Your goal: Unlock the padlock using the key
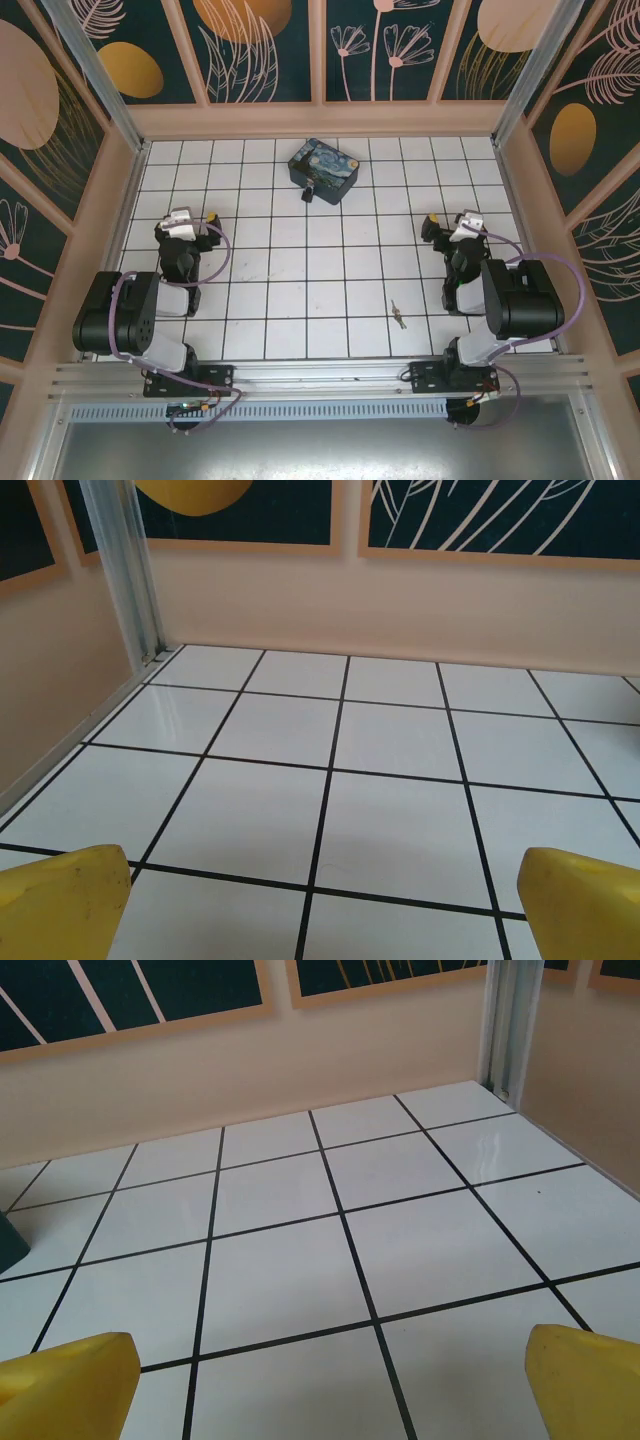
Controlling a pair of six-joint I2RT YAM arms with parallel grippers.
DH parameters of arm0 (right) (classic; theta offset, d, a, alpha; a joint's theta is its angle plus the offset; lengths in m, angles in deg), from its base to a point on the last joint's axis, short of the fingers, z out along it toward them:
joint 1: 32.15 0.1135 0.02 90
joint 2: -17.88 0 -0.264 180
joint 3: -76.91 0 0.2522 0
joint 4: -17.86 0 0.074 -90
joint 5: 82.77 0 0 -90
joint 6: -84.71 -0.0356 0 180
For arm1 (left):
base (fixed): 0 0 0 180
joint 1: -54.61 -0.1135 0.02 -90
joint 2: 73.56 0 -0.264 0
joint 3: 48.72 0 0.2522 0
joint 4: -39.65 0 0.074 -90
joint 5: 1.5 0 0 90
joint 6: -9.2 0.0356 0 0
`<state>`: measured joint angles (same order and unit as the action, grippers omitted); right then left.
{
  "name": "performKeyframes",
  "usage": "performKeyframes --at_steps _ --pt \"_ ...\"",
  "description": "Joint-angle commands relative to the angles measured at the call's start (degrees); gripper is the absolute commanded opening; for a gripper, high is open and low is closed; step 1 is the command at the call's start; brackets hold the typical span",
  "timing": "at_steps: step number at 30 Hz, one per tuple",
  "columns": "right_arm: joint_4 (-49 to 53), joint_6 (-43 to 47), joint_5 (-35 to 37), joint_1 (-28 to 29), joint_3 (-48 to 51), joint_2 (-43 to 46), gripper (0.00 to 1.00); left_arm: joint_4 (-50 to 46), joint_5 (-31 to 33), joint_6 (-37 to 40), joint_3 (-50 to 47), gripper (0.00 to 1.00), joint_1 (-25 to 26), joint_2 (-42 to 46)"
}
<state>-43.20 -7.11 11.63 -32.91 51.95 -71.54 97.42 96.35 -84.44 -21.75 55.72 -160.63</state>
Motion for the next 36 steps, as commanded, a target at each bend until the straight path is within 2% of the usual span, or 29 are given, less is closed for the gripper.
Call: performKeyframes --at_steps 1,18,20,21,23,24,26,27,30,34,36 --pt "-2.0 0.9 -0.5 0.1 -0.8 -0.1 0.99 0.6 -1.0 -0.2 0.6 0.99 -0.4 0.3" --pt "-0.8 0.8 -3.3 -0.8 -1.4 0.0 0.99 0.1 -1.5 -0.6 1.0 0.99 -0.7 0.1" --pt "4.2 1.0 -3.3 -0.6 -3.5 2.2 0.95 -2.2 -1.1 -0.8 1.8 0.99 -0.8 1.1" --pt "11.5 0.9 -1.7 0.0 -5.5 5.3 0.95 -6.6 -0.1 -1.1 3.6 0.99 -0.7 2.4" --pt "35.3 -5.1 0.7 0.3 -14.4 10.3 0.91 -26.8 2.4 -2.1 13.1 0.99 -0.8 4.8" --pt "43.0 -6.6 0.0 0.7 -17.6 11.1 0.85 -34.9 3.7 -3.5 17.8 0.99 -0.8 4.8" --pt "58.3 -12.8 0.6 2.0 -22.7 12.2 0.81 -53.2 5.3 -8.1 27.8 0.98 -0.5 3.9" --pt "64.5 -16.0 -2.0 2.3 -23.9 12.8 0.79 -61.2 5.1 -11.5 31.7 0.97 0.0 3.8" --pt "76.6 -24.2 -10.2 3.2 -24.2 16.0 0.69 -75.1 3.9 -20.1 35.0 0.97 5.8 7.1" --pt "84.7 -29.3 -8.1 10.0 -20.1 23.2 0.72 -86.1 -1.3 -28.1 36.3 0.97 17.3 9.4" --pt "87.1 -31.6 -8.9 12.2 -18.5 26.5 0.72 -88.9 -0.2 -30.0 36.6 0.97 24.5 9.7"
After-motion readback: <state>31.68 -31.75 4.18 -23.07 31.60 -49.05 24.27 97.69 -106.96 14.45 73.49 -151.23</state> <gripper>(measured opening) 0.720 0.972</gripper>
